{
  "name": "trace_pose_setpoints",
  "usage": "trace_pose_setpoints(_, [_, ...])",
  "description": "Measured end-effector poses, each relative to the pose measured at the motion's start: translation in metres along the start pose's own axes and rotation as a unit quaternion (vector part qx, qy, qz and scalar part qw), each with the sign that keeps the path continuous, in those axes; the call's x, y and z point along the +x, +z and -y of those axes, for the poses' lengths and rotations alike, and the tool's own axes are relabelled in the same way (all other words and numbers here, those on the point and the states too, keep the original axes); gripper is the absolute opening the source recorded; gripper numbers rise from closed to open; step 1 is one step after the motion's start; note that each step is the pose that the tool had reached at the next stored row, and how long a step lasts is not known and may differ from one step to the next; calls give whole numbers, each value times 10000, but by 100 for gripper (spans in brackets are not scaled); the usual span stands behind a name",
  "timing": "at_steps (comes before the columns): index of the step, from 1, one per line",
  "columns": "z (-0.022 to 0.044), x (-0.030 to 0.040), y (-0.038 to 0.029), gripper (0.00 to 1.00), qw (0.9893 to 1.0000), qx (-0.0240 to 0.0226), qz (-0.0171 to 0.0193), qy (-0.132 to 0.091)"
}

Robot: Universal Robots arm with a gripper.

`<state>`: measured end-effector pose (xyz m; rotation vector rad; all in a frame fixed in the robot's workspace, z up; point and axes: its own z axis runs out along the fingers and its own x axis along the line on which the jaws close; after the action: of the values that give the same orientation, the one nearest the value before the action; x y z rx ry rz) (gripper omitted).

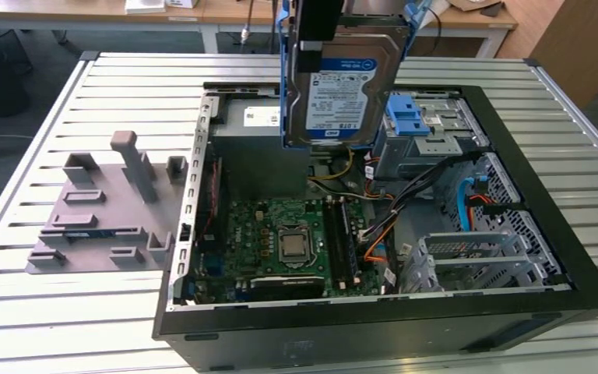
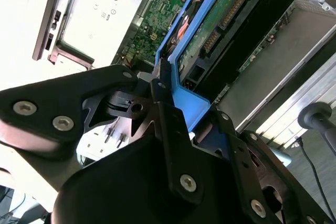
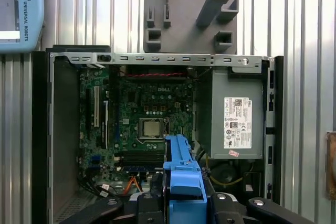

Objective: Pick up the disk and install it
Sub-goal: 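Insert the disk into the insertion slot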

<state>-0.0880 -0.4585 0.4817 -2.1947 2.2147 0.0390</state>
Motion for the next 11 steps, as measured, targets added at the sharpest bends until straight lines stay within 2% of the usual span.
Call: trace_pose_setpoints(11, [3, 352, -1, 37, 10000, 0, -1, 1])
